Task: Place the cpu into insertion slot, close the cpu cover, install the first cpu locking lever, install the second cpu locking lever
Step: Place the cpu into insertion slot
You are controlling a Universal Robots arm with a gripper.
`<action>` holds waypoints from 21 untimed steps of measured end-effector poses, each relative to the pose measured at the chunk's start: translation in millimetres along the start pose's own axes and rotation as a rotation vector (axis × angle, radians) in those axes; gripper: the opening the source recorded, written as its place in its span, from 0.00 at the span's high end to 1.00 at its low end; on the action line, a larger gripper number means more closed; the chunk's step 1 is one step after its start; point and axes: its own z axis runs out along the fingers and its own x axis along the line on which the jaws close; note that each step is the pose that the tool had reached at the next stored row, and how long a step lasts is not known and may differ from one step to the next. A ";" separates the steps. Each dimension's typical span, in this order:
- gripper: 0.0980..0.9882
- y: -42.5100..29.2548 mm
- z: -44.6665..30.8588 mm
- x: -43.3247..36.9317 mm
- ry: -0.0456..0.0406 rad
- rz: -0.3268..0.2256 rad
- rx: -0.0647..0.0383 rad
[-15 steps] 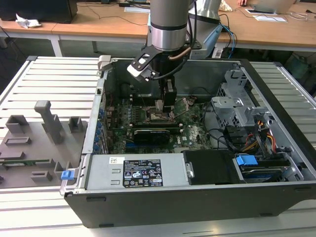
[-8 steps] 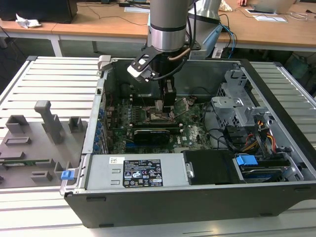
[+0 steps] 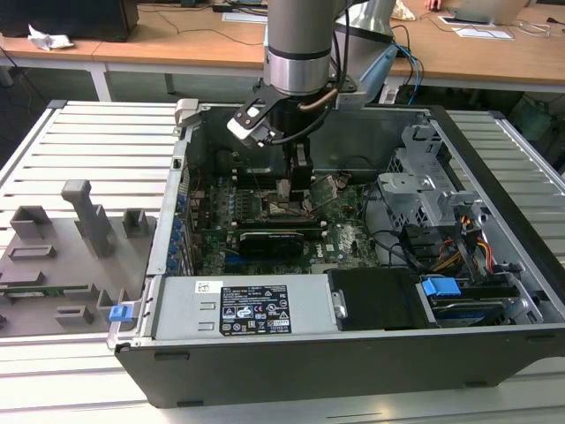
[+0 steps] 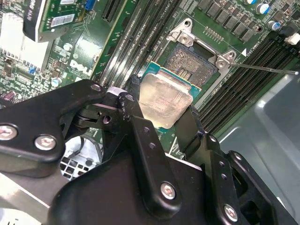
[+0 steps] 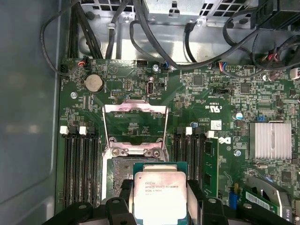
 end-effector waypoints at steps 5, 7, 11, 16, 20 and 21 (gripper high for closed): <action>0.50 -0.4 6.0 2.1 0.0000 0.000 0.000; 0.50 -1.0 8.9 2.9 0.0000 0.000 0.000; 0.50 -2.2 11.8 4.8 0.0000 0.000 0.000; 0.50 -4.8 14.9 6.3 -0.0001 0.000 0.000; 0.50 -6.4 19.7 11.2 0.0000 -0.001 0.000; 0.50 -6.7 21.0 12.1 0.0001 -0.001 0.000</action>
